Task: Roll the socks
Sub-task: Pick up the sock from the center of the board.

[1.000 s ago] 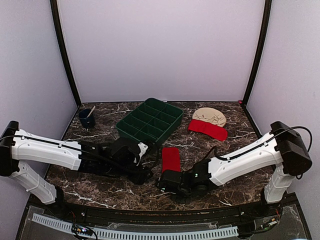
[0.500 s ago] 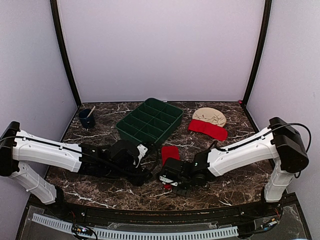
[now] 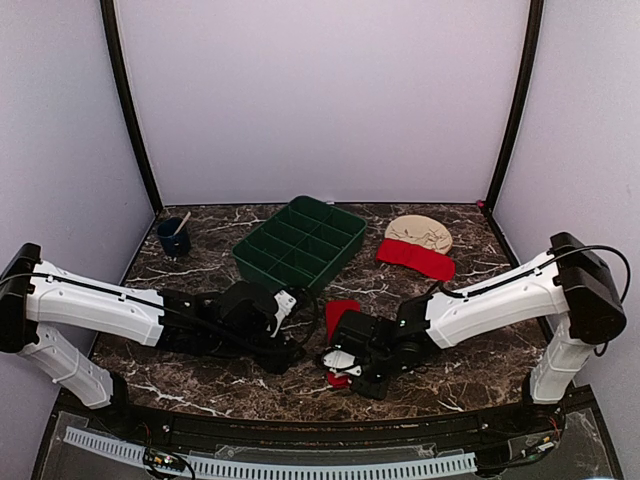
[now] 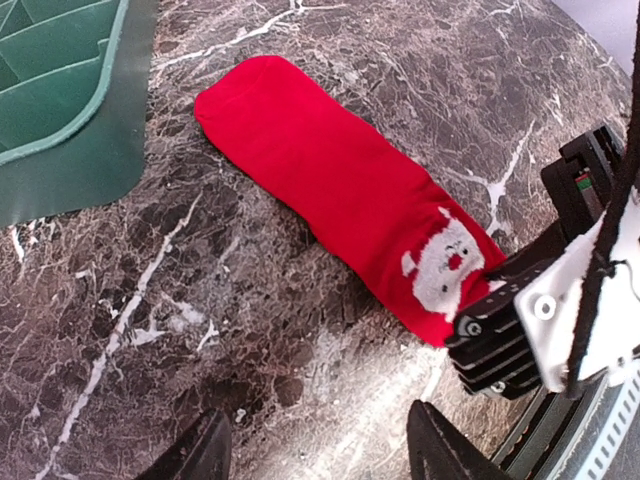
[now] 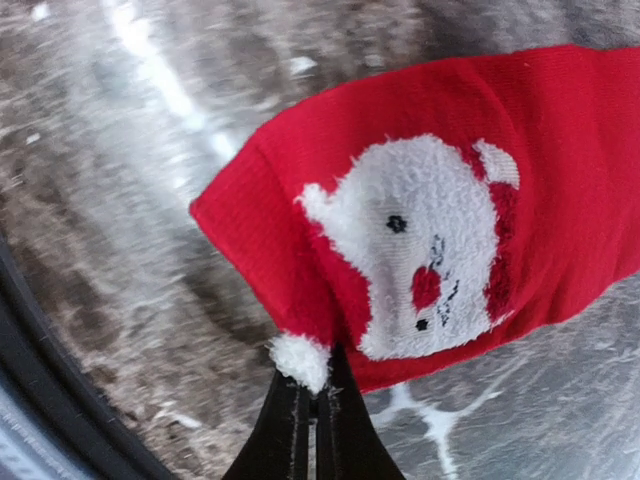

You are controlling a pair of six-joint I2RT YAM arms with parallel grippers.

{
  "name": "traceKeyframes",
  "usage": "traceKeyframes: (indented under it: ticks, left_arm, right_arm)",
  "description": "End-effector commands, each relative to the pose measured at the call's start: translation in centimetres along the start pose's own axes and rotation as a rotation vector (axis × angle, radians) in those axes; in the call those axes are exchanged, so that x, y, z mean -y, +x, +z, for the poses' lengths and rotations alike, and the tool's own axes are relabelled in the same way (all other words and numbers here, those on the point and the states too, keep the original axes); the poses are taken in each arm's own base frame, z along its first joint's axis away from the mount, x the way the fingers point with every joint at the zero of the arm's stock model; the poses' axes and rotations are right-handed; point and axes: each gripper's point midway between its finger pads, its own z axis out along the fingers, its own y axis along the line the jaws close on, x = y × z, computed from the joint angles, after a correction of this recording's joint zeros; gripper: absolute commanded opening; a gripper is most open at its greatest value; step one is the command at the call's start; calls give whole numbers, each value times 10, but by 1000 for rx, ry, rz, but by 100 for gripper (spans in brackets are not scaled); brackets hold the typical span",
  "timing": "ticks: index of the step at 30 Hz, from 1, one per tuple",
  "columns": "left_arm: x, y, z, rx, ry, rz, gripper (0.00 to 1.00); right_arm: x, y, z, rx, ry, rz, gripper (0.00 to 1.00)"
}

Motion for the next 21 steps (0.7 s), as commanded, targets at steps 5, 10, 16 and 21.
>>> traceKeyframes:
  ticks: [5, 10, 16, 21]
  left_arm:
    - [22, 13, 11, -32, 135, 59, 63]
    - [43, 28, 18, -95, 257, 101, 63]
    - [54, 43, 18, -131, 339, 125, 64]
    - [58, 45, 16, -108, 382, 156, 65]
  right_arm:
    - [-28, -5, -15, 18, -243, 74, 0]
    - [-27, -11, -18, 24, -324, 115, 0]
    - [-23, -14, -21, 18, -403, 164, 0]
    - [-24, -18, -21, 8, -468, 182, 0]
